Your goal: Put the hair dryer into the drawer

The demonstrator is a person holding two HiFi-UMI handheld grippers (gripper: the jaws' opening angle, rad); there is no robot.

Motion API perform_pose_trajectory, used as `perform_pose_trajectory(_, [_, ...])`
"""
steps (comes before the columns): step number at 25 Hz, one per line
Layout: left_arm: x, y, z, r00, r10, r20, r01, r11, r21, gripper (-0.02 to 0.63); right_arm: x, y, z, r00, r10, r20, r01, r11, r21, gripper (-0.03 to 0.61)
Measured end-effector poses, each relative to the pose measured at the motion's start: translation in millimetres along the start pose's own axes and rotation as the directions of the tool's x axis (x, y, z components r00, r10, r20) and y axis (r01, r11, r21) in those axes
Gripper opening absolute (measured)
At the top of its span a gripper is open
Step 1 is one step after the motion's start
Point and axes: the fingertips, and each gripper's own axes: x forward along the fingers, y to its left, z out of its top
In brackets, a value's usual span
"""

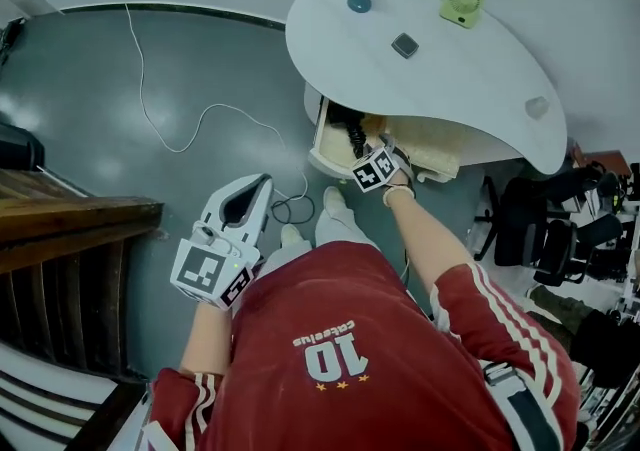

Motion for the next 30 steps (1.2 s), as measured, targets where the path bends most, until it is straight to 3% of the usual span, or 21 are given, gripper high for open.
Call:
perform_pose_trajectory(5, [-14,6,1,0.998,-0.039,0.043,0.04,0.999,-0.021,0.003,-60,-16,-24,0.998,-0.066,0.016,0.063,0.987,0.147,0.173])
perform_pose_trajectory(9, [-12,4,2,0.995,-0.079,0.053,0.079,0.997,-0.006,0.003,-112,-35,-29,0.989,-0.126,0.073,0.102,0.957,0.272,0.173])
perform_pose_trajectory(13, [-7,-6,13,0.992,-0.109,0.068,0.108,0.994,0.017,0.004,-159,-51,-24,0.977,-0.127,0.172,0.04,0.898,0.437,0.173])
perform_pose_trajectory(16, [-3,-19,25,0.989,-0.124,0.085,0.121,0.992,0.038,0.005,-193,-71,-18,0.954,-0.158,0.254,0.011,0.866,0.5,0.173])
perform_pose_trajectory(22, [1,-62,58,0.983,-0.133,0.125,0.121,0.988,0.094,0.003,-288,-101,-1,0.879,-0.197,0.434,-0.076,0.84,0.537,0.174])
perform_pose_trajectory(30, [0,-166,110,0.959,-0.218,0.182,0.184,0.965,0.186,0.003,-439,-142,-16,0.728,-0.311,0.611,-0.104,0.831,0.547,0.173])
